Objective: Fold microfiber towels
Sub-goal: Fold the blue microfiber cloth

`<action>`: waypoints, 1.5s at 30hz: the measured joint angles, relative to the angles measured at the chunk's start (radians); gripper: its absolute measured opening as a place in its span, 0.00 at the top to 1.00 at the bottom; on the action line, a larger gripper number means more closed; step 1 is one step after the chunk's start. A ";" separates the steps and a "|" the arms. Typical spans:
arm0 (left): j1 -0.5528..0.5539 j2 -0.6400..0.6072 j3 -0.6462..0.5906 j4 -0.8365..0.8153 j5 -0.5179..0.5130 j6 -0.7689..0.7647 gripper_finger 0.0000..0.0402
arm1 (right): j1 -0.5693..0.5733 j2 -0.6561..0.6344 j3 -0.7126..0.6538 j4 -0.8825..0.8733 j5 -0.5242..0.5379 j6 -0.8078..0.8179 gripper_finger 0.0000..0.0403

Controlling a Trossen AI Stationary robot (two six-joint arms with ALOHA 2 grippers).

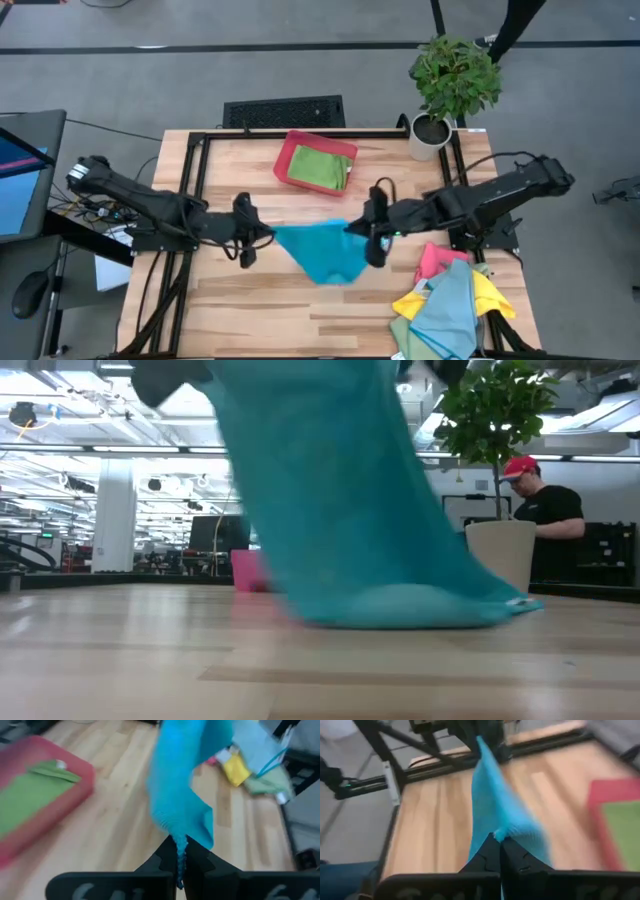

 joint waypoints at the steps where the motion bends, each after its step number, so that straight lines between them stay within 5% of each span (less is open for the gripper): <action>1: 0.000 0.003 0.044 -0.055 -0.017 0.019 1.00 | 0.002 -0.012 0.020 -0.039 0.033 -0.012 0.98; 10: 0.101 0.051 0.312 -0.269 -0.086 0.291 1.00 | -0.094 -0.033 0.132 -0.187 0.144 -0.164 0.97; 23: 0.385 0.053 0.340 -0.267 -0.103 0.591 1.00 | -0.307 -0.027 0.313 -0.382 0.143 -0.351 0.96; 30: 0.405 0.053 0.460 -0.277 -0.102 0.685 1.00 | -0.283 -0.027 0.391 -0.437 0.171 -0.386 0.96; 38: 0.325 0.053 0.602 -0.371 0.103 0.569 1.00 | -0.100 -0.027 0.488 -0.513 0.258 -0.372 0.96; 45: 0.337 0.067 0.606 -0.419 0.103 0.536 1.00 | -0.088 -0.025 0.492 -0.560 0.299 -0.360 0.96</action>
